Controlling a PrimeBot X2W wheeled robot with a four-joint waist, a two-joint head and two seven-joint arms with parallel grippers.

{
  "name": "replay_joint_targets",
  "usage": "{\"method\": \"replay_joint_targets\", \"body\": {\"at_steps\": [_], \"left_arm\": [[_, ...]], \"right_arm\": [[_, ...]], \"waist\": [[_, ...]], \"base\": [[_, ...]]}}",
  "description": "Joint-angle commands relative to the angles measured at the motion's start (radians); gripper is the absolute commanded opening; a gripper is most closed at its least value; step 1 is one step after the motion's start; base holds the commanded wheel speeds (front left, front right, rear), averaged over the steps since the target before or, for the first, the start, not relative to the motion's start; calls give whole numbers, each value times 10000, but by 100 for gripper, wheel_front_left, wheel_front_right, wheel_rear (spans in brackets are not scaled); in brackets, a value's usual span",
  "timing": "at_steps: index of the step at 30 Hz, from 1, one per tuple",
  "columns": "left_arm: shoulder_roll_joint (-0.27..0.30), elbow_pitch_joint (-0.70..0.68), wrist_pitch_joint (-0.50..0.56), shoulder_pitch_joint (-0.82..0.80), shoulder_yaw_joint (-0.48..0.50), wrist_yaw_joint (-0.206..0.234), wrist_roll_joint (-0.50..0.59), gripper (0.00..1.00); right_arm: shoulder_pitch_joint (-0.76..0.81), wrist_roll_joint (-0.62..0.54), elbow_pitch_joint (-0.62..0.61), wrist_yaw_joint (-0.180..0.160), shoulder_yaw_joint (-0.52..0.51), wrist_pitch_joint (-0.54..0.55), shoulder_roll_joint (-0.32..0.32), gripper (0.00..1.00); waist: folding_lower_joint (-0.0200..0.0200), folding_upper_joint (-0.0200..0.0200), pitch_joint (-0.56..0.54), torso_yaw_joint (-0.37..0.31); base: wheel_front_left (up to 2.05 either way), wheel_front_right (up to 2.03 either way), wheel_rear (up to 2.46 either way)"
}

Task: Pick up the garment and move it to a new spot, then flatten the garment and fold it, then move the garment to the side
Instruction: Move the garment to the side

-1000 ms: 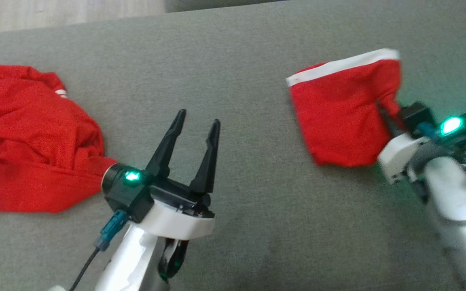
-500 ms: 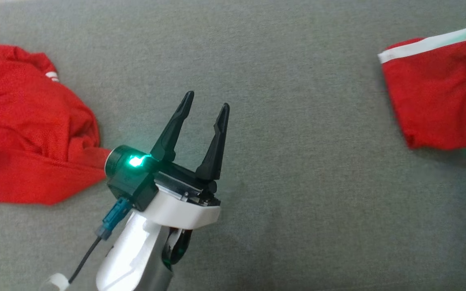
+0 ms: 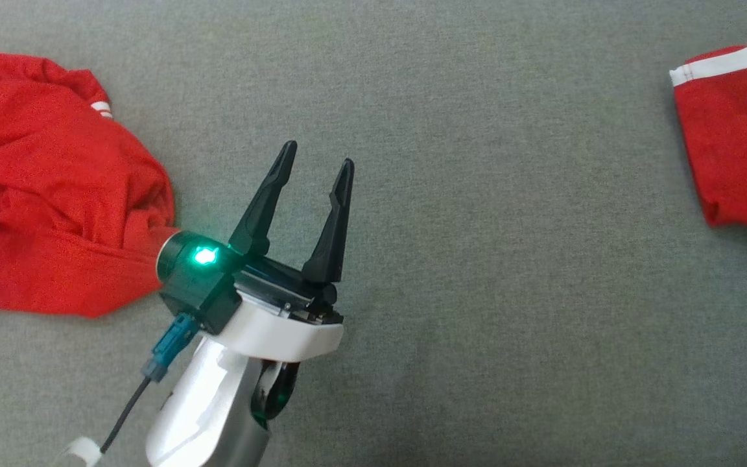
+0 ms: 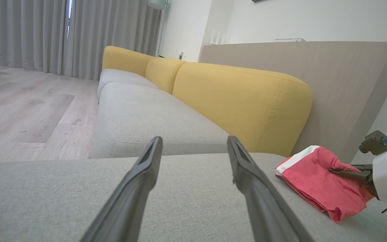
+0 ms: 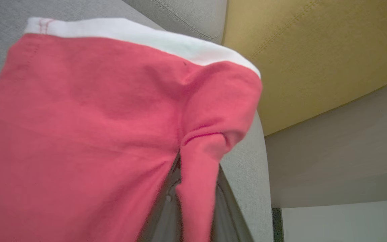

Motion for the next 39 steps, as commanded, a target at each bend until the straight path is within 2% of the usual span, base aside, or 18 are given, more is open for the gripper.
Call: {"method": "replay_joint_targets", "body": {"at_steps": [1, 2, 8, 14, 19, 24, 29, 32, 39], "left_arm": [[62, -303, -51, -253, 373, -36, 103, 100], [62, -298, -51, -224, 386, -37, 109, 100], [62, -280, -51, -3, 609, -37, 151, 100], [62, -366, -51, 364, 1045, 49, 177, 100], [62, -506, -51, 850, 1561, 174, 170, 100], [62, -594, -51, 1356, 2029, 215, 197, 100], [62, -504, -51, 1743, 2311, 195, 201, 100], [62, -355, -51, 1945, 2408, 189, 219, 100], [62, -24, -51, 2304, 2559, 156, 0, 100]], "right_arm": [[-43, -110, -104, -7, -83, -60, -281, 0], [-35, -196, -88, -7, -189, -88, -240, 100], [-46, -458, -188, -7, -942, -226, 244, 100], [-42, -644, -1001, -7, -1693, -548, 1049, 100], [295, -380, -2367, -7, -2079, -848, 2218, 100], [937, 310, -4283, -7, -2334, -794, 3477, 100], [2049, 969, -6096, -7, -2502, -476, 4853, 100], [2904, 1255, -6779, -7, -2581, -476, 5458, 100], [4752, 1943, -6936, -7, -2484, -1350, 5812, 100]], "waist": [[-1, 0, -80, -28], [-1, 0, -137, -43], [-1, 0, -603, -172], [-1, 0, -1349, -231], [-1, 0, -2073, -187], [-1, 0, -2540, -71], [-1, 0, -2794, 106], [-1, 0, -2880, 211], [-1, 0, -3006, 382]], "base": [[0, 0, 0], [0, 0, 0], [0, 0, 0], [0, 0, 0], [0, 0, 0], [0, 0, 0], [0, 0, 0], [0, 0, 0], [0, 0, 0]]}}
